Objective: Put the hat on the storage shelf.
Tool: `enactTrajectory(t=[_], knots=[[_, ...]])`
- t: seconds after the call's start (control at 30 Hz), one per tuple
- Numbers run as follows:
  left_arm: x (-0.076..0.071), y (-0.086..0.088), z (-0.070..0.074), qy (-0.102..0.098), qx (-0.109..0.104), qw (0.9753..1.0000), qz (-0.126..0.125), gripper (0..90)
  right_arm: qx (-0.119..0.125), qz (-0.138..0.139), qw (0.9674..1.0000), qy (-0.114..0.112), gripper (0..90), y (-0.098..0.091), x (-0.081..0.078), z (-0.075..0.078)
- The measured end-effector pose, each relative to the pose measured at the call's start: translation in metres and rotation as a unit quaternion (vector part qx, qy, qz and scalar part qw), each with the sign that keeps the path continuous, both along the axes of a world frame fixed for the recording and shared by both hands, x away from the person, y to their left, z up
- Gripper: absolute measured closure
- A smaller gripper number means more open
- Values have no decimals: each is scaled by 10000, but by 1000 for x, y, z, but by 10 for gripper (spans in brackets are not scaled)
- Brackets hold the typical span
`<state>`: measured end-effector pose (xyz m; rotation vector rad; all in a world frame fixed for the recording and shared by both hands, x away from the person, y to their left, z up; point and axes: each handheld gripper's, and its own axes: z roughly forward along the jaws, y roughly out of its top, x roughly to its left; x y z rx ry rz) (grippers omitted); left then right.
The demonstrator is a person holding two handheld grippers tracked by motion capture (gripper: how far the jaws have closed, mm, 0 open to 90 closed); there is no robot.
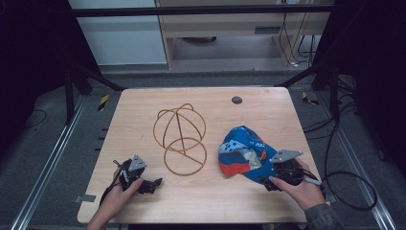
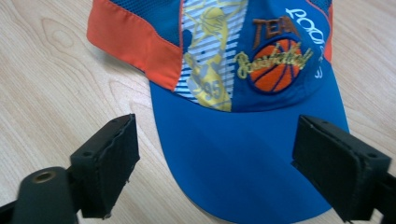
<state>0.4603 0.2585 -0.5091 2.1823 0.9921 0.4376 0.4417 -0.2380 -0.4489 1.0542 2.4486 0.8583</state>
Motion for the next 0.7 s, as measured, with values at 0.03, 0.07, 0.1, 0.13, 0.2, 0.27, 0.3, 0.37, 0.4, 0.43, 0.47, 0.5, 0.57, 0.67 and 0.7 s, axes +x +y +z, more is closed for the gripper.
enactTrajectory(t=[0.03, 0.07, 0.1, 0.13, 0.2, 0.27, 0.3, 0.37, 0.4, 0.43, 0.47, 0.5, 0.57, 0.67, 0.7], knots=[[0, 0, 0, 1, -1, 10000, 0, 0, -12, 2, 10000, 89, 119, -1, 3, 2], [0, 0, 0, 1, -2, 10000, 0, 0, -66, -12, 9998, 169, 115, -2, 6, 4], [0, 0, 0, 1, -1, 10000, -1, 0, -128, -35, 9997, 201, 115, -3, 8, 7], [0, 0, 0, 2, 0, 10000, -1, 0, -165, 2, 9997, 203, 113, -4, 10, 9], [0, 0, 0, 2, -1, 10000, -1, 0, -235, 25, 9994, 262, 113, -5, 15, 15], [0, 0, 0, 1, -1, 10000, 1, 0, -309, 37, 9990, 323, 117, -5, 20, 21], [0, 0, 0, 1, 0, 10000, 1, 0, -353, 49, 9989, 319, 123, -5, 22, 25], [0, 0, 0, 1, 0, 10000, 1, 0, -440, 113, 9984, 334, 130, -5, 26, 31], [0, 0, 0, 1, -1, 10000, 2, 0, -494, 121, 9982, 331, 136, -4, 29, 34], [0, 0, 0, 1, 0, 10000, 1, 0, -514, 129, 9981, 328, 147, -3, 31, 37], [0, 0, 0, 2, 0, 10000, 1, 0, -526, 169, 9979, 331, 154, -3, 33, 40], [0, 0, 0, 1, 0, 10000, 1, 0, -528, 172, 9978, 361, 164, -2, 36, 43], [0, 0, 0, 1, 1, 10000, 0, 0, -523, 217, 9975, 419, 182, -1, 41, 47], [0, 0, 0, 2, 0, 10000, 1, 0, -595, 237, 9966, 516, 203, 2, 49, 53], [0, 0, 0, 1, 0, 10000, 2, 0, -576, 281, 9965, 540, 210, 3, 51, 54]])
